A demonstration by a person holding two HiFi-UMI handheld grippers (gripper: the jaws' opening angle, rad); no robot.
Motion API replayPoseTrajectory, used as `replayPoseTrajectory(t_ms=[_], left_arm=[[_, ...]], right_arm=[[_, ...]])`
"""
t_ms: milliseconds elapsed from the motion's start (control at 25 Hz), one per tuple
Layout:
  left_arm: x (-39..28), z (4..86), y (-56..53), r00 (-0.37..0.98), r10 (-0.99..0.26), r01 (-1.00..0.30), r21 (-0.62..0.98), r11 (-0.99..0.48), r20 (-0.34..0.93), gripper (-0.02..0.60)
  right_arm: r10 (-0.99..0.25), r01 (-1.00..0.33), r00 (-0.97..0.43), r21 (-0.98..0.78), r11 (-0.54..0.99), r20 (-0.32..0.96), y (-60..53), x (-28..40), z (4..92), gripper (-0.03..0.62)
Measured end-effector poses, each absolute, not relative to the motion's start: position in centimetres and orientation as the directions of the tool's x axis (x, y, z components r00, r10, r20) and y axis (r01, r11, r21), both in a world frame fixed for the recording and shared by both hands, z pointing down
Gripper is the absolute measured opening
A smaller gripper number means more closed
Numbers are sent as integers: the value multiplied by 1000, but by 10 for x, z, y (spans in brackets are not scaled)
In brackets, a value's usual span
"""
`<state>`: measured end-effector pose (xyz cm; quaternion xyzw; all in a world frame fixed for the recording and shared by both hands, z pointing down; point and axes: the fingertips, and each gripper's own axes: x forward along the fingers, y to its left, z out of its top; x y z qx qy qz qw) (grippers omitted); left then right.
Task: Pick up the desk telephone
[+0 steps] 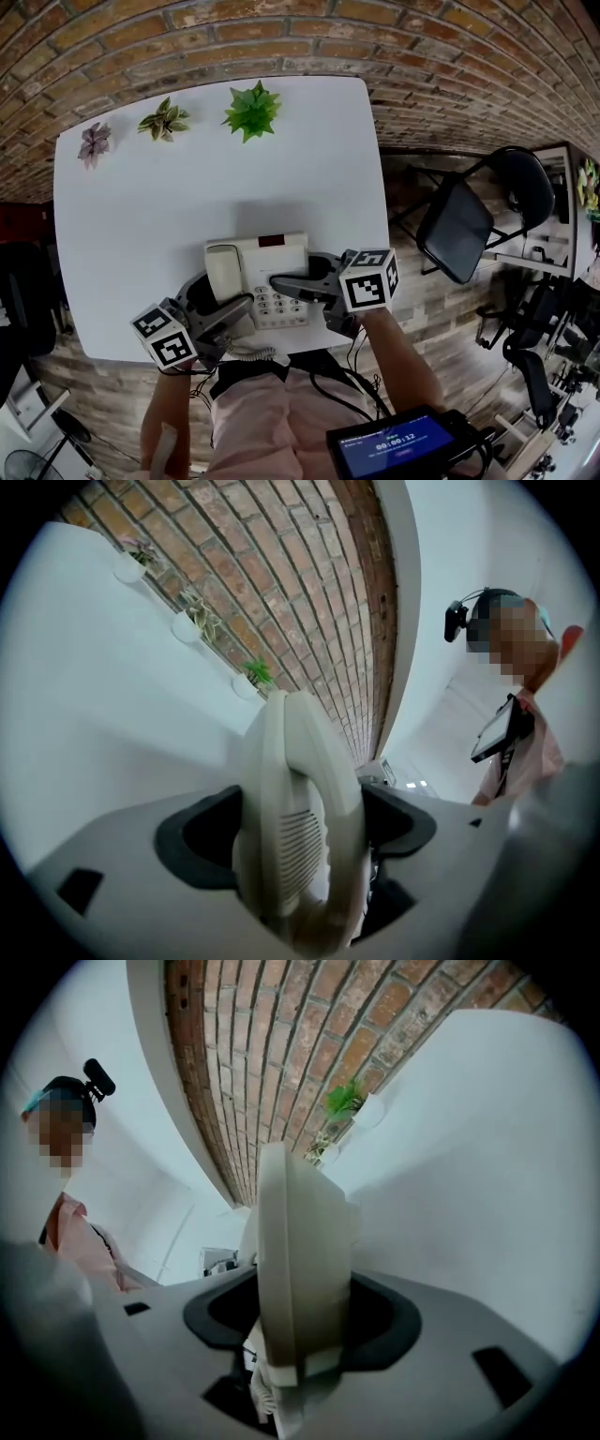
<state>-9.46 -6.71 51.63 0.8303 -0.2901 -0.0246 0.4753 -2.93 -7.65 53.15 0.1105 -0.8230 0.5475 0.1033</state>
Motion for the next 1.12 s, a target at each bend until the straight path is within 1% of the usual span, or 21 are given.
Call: replayPoseTrajectory(t_ms=[240,400,600,760,920,1120], left_arm=[[-88,518,-68,854,-461,-434,817,-379,240,413],[-89,519,-70,845,-469,-449,816,-363,257,413],[-89,514,-66,835,-482,-473,796,-379,266,410],[-91,501,-69,820,-508,-491,779,-389,263,410],[-90,492,-71,820,-503,-504,762,-406,275,410],[-81,453,-59,808,-516,-531,730,-431,284,410]], right_arm=[[-36,-285,-956,-887,364,292,-71,-25,532,238],[-57,-289,-956,-885,365,289,-73,-26,533,232],[-40,-282,-956,-867,412,292,-73,-28,527,232],[-44,-259,-963,-866,428,267,-77,-28,515,232],[-51,-254,-965,-857,448,259,-80,-28,507,232],[-42,-225,-971,-840,494,235,-70,-21,466,233]])
